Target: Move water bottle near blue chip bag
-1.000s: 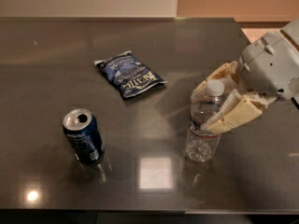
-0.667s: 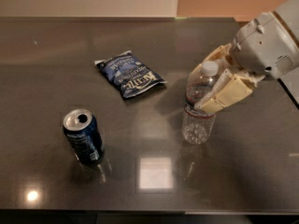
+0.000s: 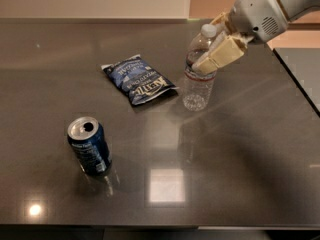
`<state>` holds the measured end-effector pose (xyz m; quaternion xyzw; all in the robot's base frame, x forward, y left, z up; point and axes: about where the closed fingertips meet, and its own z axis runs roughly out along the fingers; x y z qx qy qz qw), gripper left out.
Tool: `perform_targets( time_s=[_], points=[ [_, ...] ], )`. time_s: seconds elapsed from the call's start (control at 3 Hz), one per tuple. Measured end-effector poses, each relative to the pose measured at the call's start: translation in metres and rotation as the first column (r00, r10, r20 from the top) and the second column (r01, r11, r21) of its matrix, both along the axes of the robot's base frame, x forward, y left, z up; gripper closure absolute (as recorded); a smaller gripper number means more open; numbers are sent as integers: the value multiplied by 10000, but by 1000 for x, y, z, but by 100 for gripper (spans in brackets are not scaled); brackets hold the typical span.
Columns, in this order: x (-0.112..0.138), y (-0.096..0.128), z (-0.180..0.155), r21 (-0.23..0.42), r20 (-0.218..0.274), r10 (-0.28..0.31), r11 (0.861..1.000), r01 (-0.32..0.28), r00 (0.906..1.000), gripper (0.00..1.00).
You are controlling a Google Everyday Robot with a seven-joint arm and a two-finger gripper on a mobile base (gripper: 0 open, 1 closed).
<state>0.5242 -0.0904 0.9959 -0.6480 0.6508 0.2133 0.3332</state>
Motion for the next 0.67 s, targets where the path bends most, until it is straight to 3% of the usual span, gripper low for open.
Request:
perform_targets(
  time_s=[0.33,0.67],
  points=[
    [35,8,-6,280,-36,-221,9994,222,9997,100],
    [55,10,-18,260,-157,-365,9990,369,9992,100]
  ],
)
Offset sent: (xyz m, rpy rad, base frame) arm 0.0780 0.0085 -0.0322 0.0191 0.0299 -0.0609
